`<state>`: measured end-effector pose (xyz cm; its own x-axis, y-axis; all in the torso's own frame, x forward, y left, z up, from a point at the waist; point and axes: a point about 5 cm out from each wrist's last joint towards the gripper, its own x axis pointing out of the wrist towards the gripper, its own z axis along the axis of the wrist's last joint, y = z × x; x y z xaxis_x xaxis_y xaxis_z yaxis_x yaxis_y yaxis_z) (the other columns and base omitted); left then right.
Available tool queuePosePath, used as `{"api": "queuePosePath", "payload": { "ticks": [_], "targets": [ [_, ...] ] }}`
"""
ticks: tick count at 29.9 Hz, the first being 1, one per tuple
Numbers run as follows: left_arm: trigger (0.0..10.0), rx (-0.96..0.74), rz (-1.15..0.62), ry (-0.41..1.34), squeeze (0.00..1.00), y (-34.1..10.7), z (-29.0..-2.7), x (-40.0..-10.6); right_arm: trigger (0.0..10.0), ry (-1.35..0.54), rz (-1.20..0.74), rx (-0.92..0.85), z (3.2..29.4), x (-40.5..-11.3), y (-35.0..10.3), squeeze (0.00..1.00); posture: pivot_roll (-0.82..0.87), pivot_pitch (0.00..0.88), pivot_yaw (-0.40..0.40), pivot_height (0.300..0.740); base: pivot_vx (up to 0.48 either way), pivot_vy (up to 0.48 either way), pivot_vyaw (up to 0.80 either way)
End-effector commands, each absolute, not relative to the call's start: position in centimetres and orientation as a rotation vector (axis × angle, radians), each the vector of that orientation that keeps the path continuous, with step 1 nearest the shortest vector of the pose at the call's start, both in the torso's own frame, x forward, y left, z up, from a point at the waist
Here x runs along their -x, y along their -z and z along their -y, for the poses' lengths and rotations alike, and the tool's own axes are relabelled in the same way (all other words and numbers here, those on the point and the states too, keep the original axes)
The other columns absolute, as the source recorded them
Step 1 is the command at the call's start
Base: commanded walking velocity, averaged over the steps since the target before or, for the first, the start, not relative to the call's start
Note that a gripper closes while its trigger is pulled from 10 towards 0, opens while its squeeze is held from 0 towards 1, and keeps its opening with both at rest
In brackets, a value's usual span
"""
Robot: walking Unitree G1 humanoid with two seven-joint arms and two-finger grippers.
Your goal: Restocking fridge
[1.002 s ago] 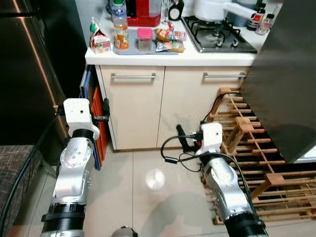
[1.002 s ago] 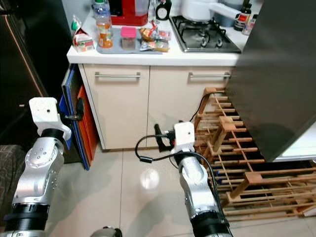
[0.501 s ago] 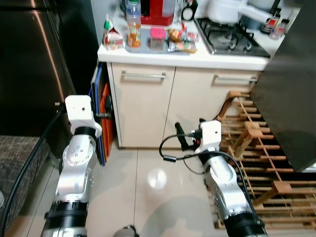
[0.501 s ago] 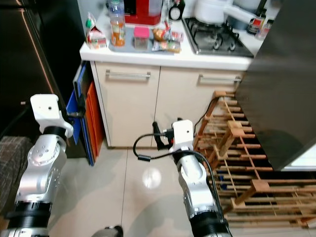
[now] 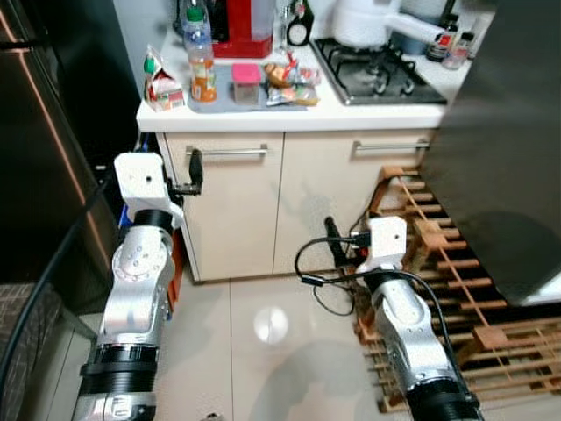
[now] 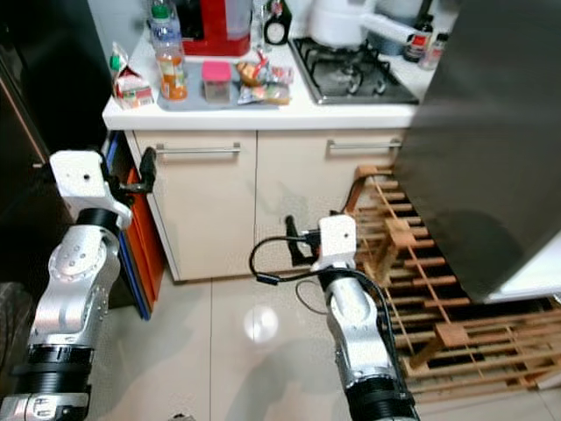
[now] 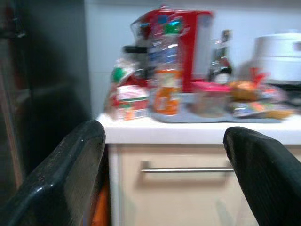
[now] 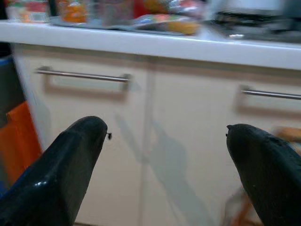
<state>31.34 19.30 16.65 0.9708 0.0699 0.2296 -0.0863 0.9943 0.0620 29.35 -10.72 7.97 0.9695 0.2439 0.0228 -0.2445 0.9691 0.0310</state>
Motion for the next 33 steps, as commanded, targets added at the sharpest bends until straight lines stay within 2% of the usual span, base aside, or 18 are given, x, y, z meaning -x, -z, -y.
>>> {"api": "queuePosePath", "payload": {
  "ticks": [1,5,11,19,30,33],
  "targets": [
    [10.0,-0.06,0.255,-0.074,0.0,-17.3,-19.1,-31.6,10.0,-0.263,0.049,-0.017,10.4,-29.5,-8.7,0.0,-0.04,0.0,-0.023,0.74,0.48,0.0,0.8],
    [10.0,-0.059,0.264,-0.068,0.0,-17.5,-19.0,-31.6,10.0,-0.256,0.053,-0.017,10.5,-29.6,-8.8,0.0,-0.04,0.0,-0.027,0.74,0.48,0.0,0.8],
    [10.0,-0.034,0.324,-0.046,0.0,-19.1,-18.2,-31.8,10.0,-0.245,0.058,-0.012,11.0,-29.8,-9.0,0.0,-0.05,0.0,-0.039,0.74,0.48,0.0,0.0],
    [10.0,-0.061,0.545,-0.051,0.0,-25.7,-18.1,-31.3,10.0,-0.275,0.106,0.011,10.5,-29.8,-10.0,0.0,-0.03,0.0,-0.045,0.74,0.48,0.0,0.0],
    [10.0,-0.006,0.526,0.033,0.0,-28.3,-17.0,-33.6,10.0,-0.301,0.154,-0.007,9.3,-30.7,-11.5,0.0,-0.02,0.0,-0.042,0.74,0.48,0.0,0.0],
    [10.0,0.036,0.474,0.036,0.0,-29.7,-15.5,-35.1,10.0,-0.311,0.196,-0.009,9.0,-30.4,-12.6,0.0,-0.02,0.0,-0.042,0.74,0.303,0.0,0.0]
  ]
}}
